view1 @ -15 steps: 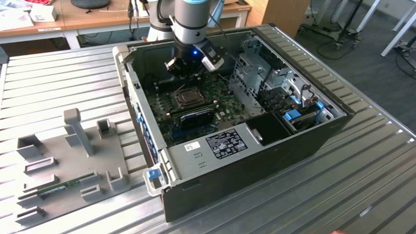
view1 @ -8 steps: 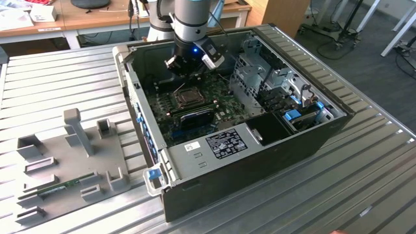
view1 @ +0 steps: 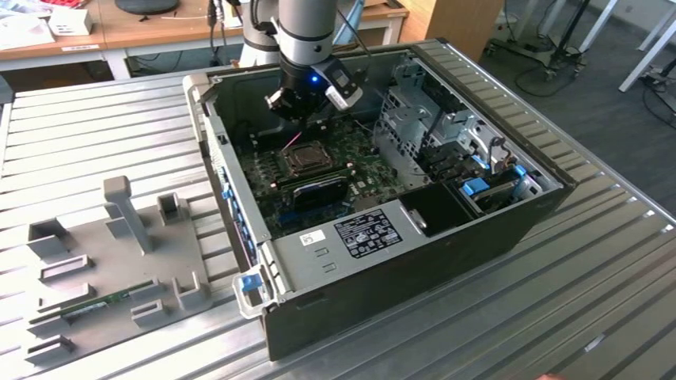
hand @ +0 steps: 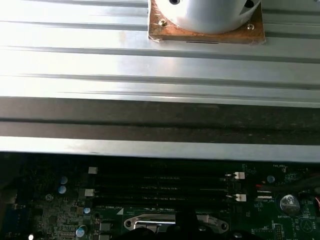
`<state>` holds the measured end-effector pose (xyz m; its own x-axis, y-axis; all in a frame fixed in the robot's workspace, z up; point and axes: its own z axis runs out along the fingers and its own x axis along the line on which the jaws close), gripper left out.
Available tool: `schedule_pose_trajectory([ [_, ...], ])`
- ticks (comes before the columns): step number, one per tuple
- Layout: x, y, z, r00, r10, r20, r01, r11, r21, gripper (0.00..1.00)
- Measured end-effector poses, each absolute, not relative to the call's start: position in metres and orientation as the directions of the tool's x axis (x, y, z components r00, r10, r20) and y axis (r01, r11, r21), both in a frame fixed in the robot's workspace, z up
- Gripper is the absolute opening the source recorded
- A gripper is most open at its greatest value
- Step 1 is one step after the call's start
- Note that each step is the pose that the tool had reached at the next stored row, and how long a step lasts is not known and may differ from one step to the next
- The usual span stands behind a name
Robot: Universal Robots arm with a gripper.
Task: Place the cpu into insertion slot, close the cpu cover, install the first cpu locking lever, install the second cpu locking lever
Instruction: 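Install the first cpu locking lever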
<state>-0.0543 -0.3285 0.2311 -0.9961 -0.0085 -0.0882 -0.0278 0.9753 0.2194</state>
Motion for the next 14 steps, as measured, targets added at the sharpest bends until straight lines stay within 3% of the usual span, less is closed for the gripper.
schedule_pose_trajectory([
  [14, -0.0605, -0.3286, 0.2307, -0.994, 0.043, -0.096, 0.019, 0.971, 0.238, 0.11],
])
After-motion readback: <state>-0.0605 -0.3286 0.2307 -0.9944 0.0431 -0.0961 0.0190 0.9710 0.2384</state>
